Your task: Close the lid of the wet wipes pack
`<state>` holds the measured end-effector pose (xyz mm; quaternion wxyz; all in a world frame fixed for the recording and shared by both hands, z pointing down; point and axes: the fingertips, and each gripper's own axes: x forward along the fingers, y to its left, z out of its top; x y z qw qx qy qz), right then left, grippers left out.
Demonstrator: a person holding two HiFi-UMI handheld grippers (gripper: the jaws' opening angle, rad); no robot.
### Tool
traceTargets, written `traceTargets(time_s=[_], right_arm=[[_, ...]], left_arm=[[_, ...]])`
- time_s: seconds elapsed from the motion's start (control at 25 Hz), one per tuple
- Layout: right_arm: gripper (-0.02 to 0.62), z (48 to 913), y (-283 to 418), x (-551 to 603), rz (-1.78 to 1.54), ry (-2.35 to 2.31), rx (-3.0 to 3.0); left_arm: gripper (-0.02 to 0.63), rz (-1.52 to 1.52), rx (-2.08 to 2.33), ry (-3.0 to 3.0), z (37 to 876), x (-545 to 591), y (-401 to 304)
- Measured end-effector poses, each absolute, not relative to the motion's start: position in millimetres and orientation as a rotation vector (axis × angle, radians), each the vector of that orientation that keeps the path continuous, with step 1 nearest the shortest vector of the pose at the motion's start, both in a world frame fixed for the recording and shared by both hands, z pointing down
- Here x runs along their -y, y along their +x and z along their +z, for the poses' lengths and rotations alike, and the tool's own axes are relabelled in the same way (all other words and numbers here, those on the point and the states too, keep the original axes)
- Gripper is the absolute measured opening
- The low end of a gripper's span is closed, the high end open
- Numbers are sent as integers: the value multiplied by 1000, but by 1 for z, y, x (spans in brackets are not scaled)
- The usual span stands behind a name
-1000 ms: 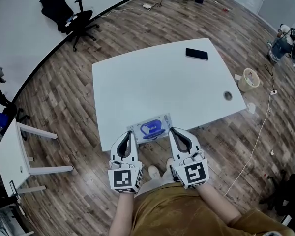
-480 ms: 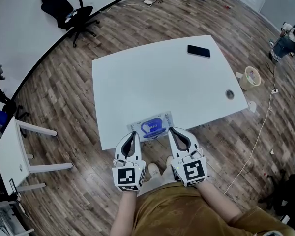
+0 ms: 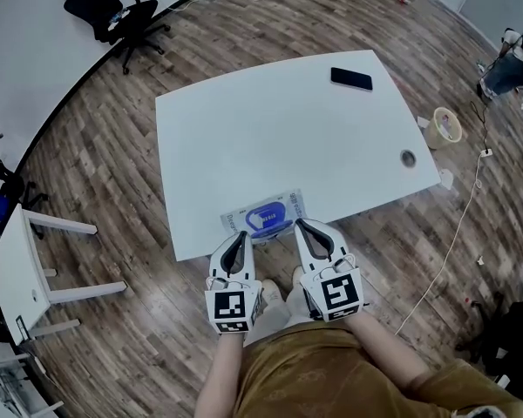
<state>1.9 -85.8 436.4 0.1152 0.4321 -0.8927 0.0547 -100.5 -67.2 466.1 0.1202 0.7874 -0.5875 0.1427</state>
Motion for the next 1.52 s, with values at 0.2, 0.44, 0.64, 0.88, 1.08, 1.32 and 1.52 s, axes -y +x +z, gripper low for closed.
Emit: traceTargets(time_s=[0.2,0.44,0.64,0.88,1.08,1.32,1.52], right_arm=[[8,449,2,86,174,1234,2597],[9,461,-2,87,172,1193,2579],[9,472,-5,86,181,1169,2564],[8,487,-8,86,206,1146,2543],[9,497,-10,85,213,1128,2528],[8,506,-15,87,223,1106,2511],[8,518,-17,87,208,1087,2500]], left_arm=[[-8,444,1682,2285,482,66,-94],[-7,466,1659,2271,495,67,-93],[-8,487,1643,2262,505,67,-92],[-8,509,1627,2249,516,67,-92],[-8,519,1619,2238,523,66,-92],[-8,536,1605,2228,531,65,-93],[-8,547,1594,2212,540,60,-95]])
